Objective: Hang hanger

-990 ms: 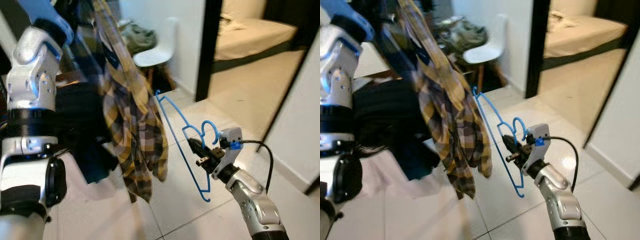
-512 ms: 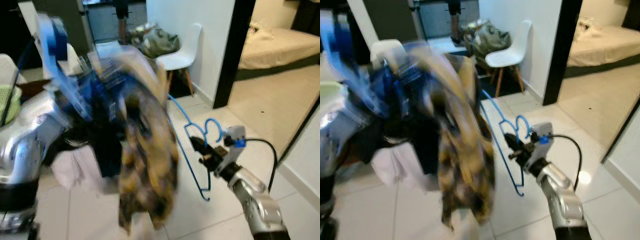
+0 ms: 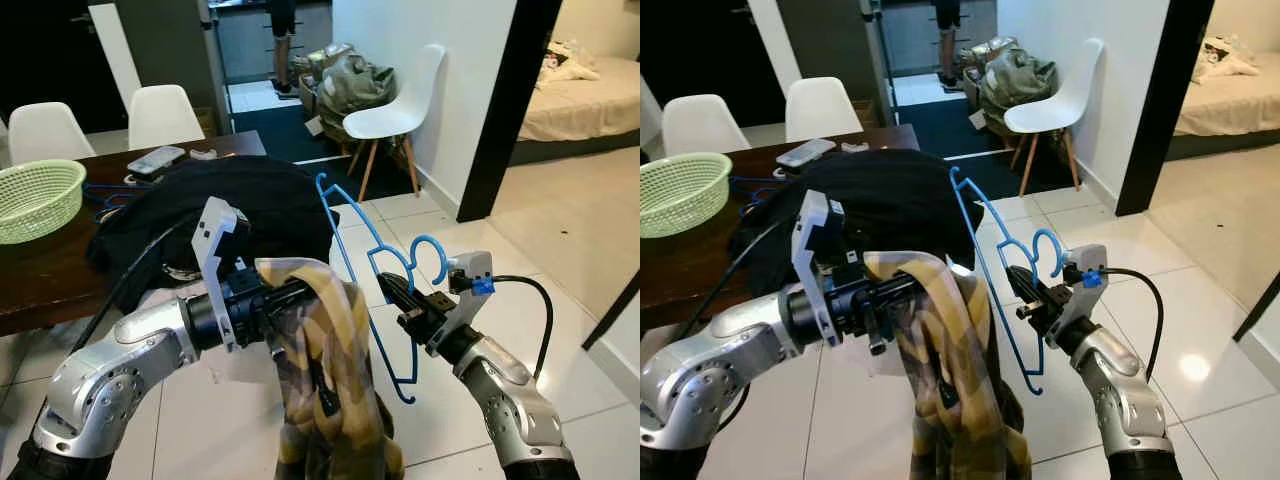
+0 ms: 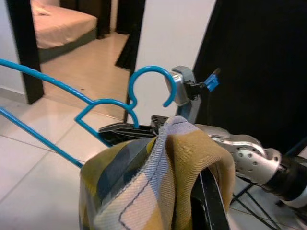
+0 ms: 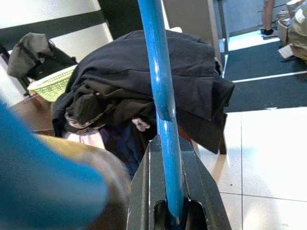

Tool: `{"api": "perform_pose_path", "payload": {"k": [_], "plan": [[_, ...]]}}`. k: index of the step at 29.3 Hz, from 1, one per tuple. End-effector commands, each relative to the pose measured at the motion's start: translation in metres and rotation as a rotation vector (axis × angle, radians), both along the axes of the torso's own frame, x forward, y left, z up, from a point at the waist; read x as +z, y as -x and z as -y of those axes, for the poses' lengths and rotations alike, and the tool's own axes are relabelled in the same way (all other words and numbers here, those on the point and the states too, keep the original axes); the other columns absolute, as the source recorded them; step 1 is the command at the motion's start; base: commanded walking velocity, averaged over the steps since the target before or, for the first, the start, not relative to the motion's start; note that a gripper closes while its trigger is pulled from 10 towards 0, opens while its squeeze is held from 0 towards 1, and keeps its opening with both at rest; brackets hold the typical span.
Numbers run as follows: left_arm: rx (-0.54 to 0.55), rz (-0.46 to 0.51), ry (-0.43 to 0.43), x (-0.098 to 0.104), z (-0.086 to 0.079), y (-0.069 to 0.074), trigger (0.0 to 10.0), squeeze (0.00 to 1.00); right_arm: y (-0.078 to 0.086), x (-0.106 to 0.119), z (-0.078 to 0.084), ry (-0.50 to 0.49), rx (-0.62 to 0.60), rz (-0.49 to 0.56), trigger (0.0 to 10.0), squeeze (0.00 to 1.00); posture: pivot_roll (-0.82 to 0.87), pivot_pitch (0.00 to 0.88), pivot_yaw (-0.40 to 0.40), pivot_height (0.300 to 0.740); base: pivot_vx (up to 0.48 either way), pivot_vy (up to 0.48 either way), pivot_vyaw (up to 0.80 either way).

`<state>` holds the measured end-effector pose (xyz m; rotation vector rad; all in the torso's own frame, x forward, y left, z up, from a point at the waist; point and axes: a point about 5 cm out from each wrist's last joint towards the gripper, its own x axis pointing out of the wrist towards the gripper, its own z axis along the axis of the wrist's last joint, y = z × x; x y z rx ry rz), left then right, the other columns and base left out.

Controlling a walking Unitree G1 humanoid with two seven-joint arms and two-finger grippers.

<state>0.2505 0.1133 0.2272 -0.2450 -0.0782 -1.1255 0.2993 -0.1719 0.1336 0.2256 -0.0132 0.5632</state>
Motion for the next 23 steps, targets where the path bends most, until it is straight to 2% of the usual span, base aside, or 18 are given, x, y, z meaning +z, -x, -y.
{"api": "perform_pose_path", "payload": {"k": [1, 3, 6, 10, 23], "plan": [[-0.013, -0.051, -0.017, -0.013, 0.004, 0.008, 10.0, 0.0, -0.002, 0.0, -0.002, -0.019, 0.0, -0.011, 10.0, 0.0, -0.12, 0.0, 0.033, 0.74, 0.0, 0.0, 0.0], [-0.001, -0.107, -0.016, -0.026, 0.008, 0.013, 10.0, 0.0, -0.002, 0.0, -0.001, -0.022, -0.003, -0.012, 10.0, 0.0, -0.11, 0.0, 0.032, 0.74, 0.0, 0.0, 0.0], [0.049, -0.136, -0.03, -0.039, 0.01, 0.015, 10.0, 0.0, -0.002, 0.001, -0.001, -0.022, -0.005, -0.013, 10.0, 0.0, -0.11, 0.0, 0.027, 0.74, 0.0, 0.096, 0.0], [0.064, -0.143, -0.028, -0.041, 0.01, 0.015, 10.0, 0.0, -0.002, 0.001, -0.001, -0.023, -0.004, -0.014, 10.0, 0.0, -0.11, 0.0, 0.024, 0.74, -0.144, 0.304, 0.0], [0.094, -0.123, -0.026, -0.036, 0.008, 0.009, 10.0, 0.0, -0.003, 0.001, 0.0, -0.02, -0.009, -0.016, 10.0, 0.0, -0.12, 0.0, 0.026, 0.74, -0.335, 0.325, 0.0]]}}
